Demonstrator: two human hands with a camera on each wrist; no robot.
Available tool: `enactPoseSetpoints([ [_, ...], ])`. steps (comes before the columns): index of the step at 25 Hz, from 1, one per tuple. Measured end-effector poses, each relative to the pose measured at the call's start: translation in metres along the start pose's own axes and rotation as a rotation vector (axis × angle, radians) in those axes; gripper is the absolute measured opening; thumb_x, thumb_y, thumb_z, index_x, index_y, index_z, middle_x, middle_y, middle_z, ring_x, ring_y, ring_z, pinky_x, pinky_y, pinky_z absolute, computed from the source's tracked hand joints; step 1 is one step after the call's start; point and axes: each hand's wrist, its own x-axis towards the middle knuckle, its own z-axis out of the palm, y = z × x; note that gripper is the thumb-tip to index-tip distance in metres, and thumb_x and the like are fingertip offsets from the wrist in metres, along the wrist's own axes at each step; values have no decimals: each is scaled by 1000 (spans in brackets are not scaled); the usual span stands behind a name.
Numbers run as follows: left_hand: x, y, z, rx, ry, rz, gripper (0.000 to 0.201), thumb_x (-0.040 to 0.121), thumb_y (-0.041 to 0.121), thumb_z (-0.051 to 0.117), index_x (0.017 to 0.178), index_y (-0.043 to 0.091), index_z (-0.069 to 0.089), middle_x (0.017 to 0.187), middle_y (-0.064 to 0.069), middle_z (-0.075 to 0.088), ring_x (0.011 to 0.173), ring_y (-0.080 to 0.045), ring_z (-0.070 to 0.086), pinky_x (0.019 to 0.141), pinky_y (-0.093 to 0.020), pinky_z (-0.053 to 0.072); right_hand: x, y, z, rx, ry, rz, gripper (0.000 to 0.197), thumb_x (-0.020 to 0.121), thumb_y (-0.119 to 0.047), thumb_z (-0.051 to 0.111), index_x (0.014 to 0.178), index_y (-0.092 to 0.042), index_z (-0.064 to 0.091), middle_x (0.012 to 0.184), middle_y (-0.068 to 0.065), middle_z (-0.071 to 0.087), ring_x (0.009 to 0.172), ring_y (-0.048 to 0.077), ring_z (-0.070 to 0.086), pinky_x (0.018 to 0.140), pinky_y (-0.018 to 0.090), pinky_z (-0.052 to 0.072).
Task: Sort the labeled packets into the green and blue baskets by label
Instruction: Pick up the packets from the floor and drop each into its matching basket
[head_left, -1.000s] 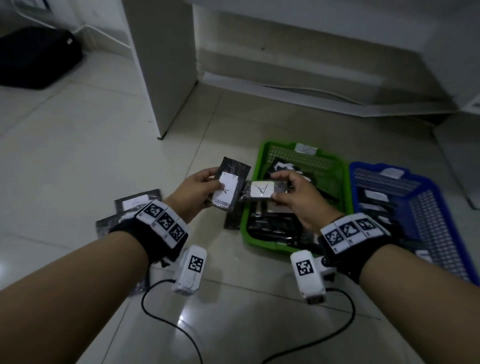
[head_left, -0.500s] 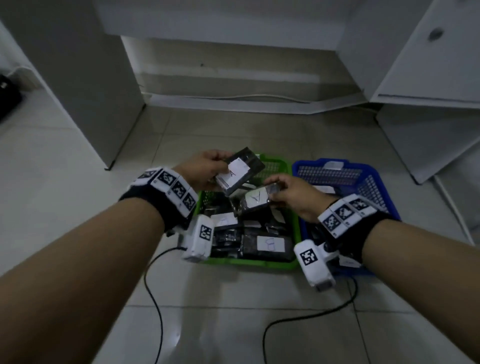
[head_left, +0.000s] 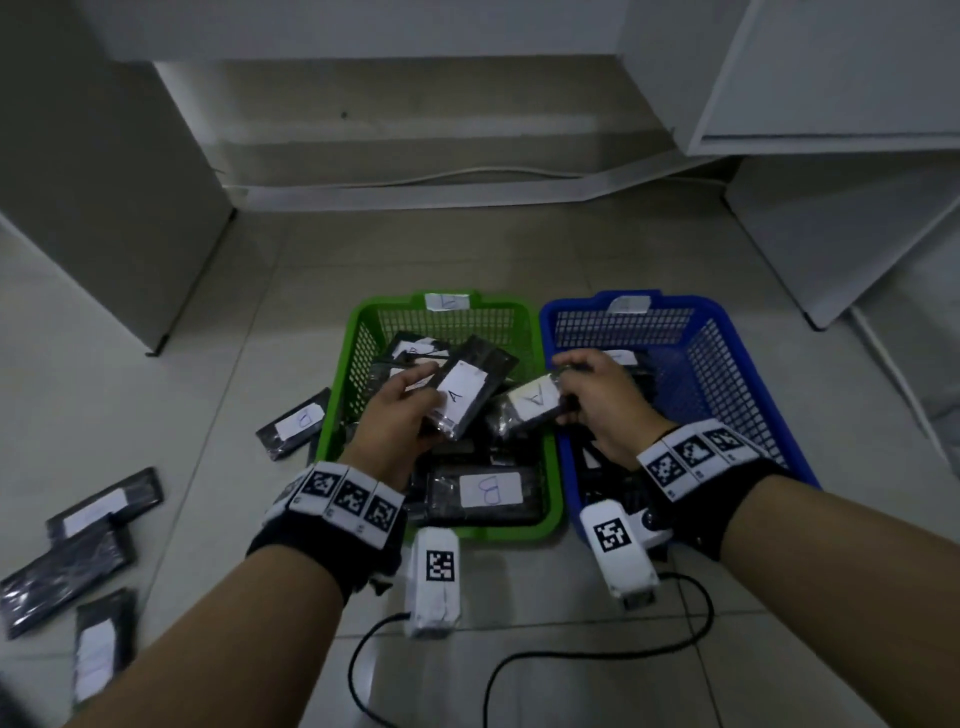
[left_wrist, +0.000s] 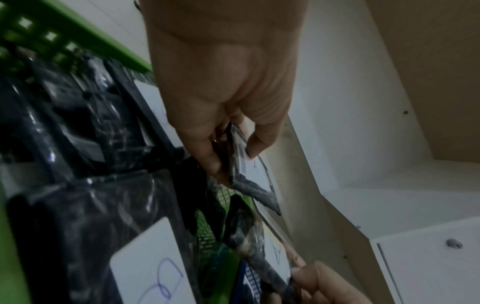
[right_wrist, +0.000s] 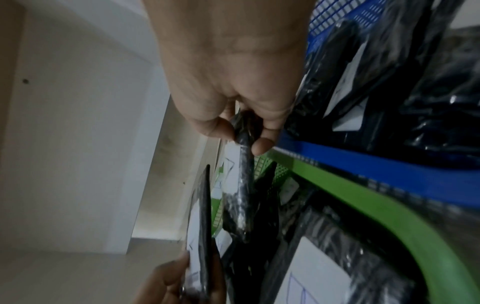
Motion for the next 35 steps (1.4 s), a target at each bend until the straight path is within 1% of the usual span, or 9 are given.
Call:
enactPoseSetpoints([
  [5, 2, -19, 51, 106, -61, 55, 19, 88, 0, 58, 104, 9, 56, 87, -8, 65, 70, -21, 61, 52, -27, 54, 4, -1, -67, 113, 213, 17, 23, 92, -4, 45, 108, -10, 60, 85, 9, 61, 65, 19, 56, 56, 31, 47],
  [9, 7, -39, 94, 137, -100, 25, 15, 86, 1, 63, 96, 11, 61, 91, -9, 66, 80, -21, 64, 72, -33, 56, -5, 11, -112, 190, 421, -32, 16, 90, 9, 45, 93, -7, 47, 84, 10, 52, 64, 19, 52, 58, 33, 51],
  [15, 11, -68, 152, 186, -138, 35, 28, 89, 0, 58, 114, 11, 62, 104, -5, 67, 84, -14, 65, 62, -18, 54, -10, 35, -151, 333, 474, 120, 20, 91, 11, 46, 79, -5, 51, 88, 19, 58, 71, 26, 58, 92, 47, 51],
  [19, 25, -67, 175, 368, -89, 158, 23, 86, 7, 64, 106, 18, 66, 106, -4, 69, 87, -16, 67, 79, -32, 58, 0, 45, -155, 526, 379, 169, 36, 97, 3, 36, 133, 3, 42, 132, 40, 43, 85, 48, 55, 84, 38, 53],
  [21, 30, -64, 187, 429, -101, 194, 24, 85, 11, 67, 107, 17, 67, 106, -5, 70, 90, -19, 68, 82, -37, 57, 5, 48, -153, 496, 297, 229, 42, 98, -1, 39, 139, -2, 39, 130, 30, 50, 104, 43, 55, 98, 42, 45],
  [25, 42, -63, 214, 593, -133, 242, 30, 79, 16, 73, 109, 15, 68, 105, -5, 71, 97, -19, 67, 91, -37, 53, 20, 52, -156, 386, 146, 294, 48, 95, 2, 42, 141, -10, 39, 130, 10, 54, 116, 30, 55, 99, 40, 47],
  [29, 50, -72, 237, 742, -215, 214, 34, 79, 15, 73, 113, 12, 67, 110, -6, 70, 102, -20, 64, 98, -37, 49, 24, 44, -173, 290, 242, 267, 13, 97, -18, 50, 102, -9, 58, 94, 15, 64, 84, 31, 63, 79, 42, 52],
  [32, 46, -74, 245, 953, -344, 291, 38, 82, 18, 70, 120, 15, 64, 116, -2, 67, 104, -14, 63, 98, -24, 46, 24, 47, -178, 339, 213, 178, 13, 94, -1, 50, 85, -10, 48, 78, 13, 59, 52, 21, 61, 53, 31, 52],
  [35, 41, -71, 227, 1240, -374, 513, 38, 84, 21, 66, 121, 19, 63, 120, 0, 64, 108, -18, 59, 98, -23, 43, 37, 49, -175, 298, 347, 112, 19, 88, 12, 47, 89, -6, 42, 77, 19, 57, 48, 26, 60, 52, 36, 56],
])
